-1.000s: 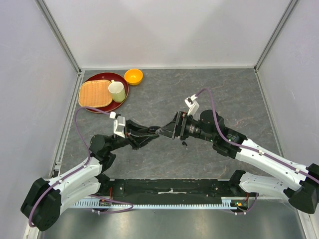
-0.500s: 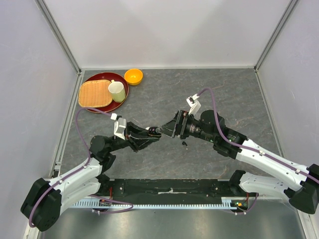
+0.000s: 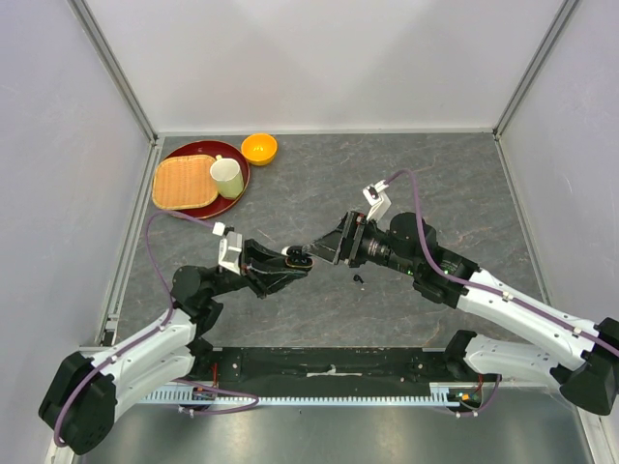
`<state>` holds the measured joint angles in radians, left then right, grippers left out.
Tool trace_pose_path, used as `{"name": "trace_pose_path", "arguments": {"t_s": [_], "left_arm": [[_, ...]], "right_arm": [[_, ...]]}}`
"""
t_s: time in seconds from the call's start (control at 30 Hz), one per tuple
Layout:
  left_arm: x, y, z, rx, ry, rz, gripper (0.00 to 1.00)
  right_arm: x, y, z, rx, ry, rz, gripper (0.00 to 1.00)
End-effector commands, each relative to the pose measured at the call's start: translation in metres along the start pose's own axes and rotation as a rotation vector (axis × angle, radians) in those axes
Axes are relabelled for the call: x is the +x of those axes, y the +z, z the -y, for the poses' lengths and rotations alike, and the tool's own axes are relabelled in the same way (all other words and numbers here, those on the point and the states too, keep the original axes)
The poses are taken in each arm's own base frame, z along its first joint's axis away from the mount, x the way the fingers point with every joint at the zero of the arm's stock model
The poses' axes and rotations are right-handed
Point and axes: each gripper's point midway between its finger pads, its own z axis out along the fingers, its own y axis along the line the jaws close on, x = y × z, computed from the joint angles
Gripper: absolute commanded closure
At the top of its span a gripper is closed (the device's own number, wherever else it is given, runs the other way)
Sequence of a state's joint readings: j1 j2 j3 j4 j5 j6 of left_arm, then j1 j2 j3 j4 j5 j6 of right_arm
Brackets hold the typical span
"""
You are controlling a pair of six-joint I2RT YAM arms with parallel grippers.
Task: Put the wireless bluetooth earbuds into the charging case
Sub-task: Open the charging case, then pick up the earbud from the center of the board.
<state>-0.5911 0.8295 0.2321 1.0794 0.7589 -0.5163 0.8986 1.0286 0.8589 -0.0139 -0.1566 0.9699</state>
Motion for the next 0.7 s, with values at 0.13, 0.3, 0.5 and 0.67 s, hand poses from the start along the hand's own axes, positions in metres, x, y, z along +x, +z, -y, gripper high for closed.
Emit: {"name": "trace_pose_path", "arguments": {"t_s": [0.13, 0.3, 0.5, 0.67], "left_arm": [[0.002, -0.006, -0.005, -0.058, 0.014, 0.003, 0.98], [0.004, -0.011, -0.006, -0.086, 0.023, 0.003, 0.98], [0.0, -0.017, -0.007, -0.124, 0.026, 0.032, 0.98], [-0.002, -0.019, -0.006, -0.134, 0.02, 0.047, 0.98]], "right_arm": [[-0.038, -0.02, -0.043, -0.096, -0.067, 0.131, 0.15], [-0.055, -0.035, -0.024, 0.021, -0.108, 0.22, 0.19], [-0.06, -0.063, 0.06, 0.439, -0.221, 0.246, 0.23], [-0.041, -0.073, 0.119, 0.645, -0.351, 0.138, 0.31]]}}
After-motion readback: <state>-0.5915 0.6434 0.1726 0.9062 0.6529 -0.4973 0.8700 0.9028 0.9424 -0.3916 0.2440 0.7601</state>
